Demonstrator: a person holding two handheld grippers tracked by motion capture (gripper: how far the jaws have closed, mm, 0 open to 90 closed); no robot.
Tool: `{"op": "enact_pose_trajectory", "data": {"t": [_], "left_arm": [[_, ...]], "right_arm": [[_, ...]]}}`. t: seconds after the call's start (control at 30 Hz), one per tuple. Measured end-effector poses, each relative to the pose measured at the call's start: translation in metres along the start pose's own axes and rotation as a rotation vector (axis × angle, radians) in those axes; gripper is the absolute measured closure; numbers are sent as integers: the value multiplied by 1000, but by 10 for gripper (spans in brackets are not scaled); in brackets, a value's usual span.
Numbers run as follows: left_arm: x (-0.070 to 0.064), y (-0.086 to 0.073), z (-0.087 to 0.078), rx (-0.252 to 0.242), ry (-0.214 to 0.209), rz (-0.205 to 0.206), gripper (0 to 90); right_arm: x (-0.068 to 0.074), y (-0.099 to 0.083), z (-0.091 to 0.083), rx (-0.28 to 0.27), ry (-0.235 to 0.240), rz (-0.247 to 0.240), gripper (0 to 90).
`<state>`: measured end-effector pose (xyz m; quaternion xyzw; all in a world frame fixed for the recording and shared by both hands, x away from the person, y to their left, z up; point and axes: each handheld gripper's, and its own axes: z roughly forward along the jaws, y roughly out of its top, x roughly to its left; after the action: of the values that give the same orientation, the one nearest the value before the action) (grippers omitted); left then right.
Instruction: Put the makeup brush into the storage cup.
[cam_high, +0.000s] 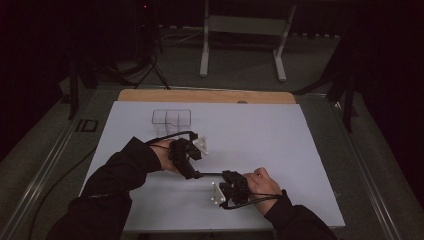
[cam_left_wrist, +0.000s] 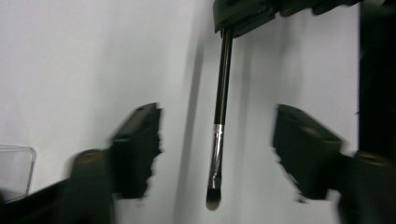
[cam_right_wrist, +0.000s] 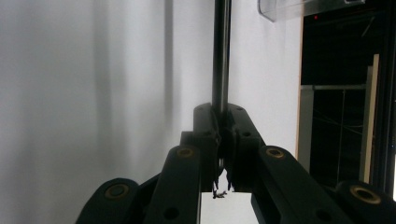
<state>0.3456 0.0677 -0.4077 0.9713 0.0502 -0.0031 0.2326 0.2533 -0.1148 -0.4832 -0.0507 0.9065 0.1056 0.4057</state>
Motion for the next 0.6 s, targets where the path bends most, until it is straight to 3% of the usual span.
{"op": "enact_pose_trajectory", "data": {"t": [0.07, 0.23, 0.27, 0.3, 0.33, 0.4, 0.43, 0.47, 0.5, 0.6], "left_arm": [[-1, -3, -5, -21, 24, 19, 185], [0, -17, -16, -90, 100, 11, 62], [-1, -21, -17, -128, 124, 2, 37], [-1, -21, -17, -128, 124, 2, 27], [0, -29, -24, -161, 135, -3, 27], [0, -36, -28, -196, 141, -13, 27], [0, -39, -30, -202, 148, -19, 27], [0, -43, -32, -214, 160, -28, 27], [0, -49, -34, -230, 177, -59, 27], [-1, -56, -35, -244, 173, -75, 27]], "right_arm": [[-4, -2, -1, -4, 3, 15, 844], [-11, -10, -6, 20, 16, 44, 844], [-12, -12, -7, 26, 18, 59, 844], [-12, -12, -7, 26, 18, 59, 844], [-14, -15, -7, 29, 29, 69, 844], [-20, -24, -12, 26, 48, 135, 844], [-20, -24, -12, 26, 48, 135, 844], [-23, -28, -16, 15, 51, 167, 844], [-25, -30, -18, 8, 54, 189, 844], [-31, -34, -26, -32, 66, 255, 844]]}}
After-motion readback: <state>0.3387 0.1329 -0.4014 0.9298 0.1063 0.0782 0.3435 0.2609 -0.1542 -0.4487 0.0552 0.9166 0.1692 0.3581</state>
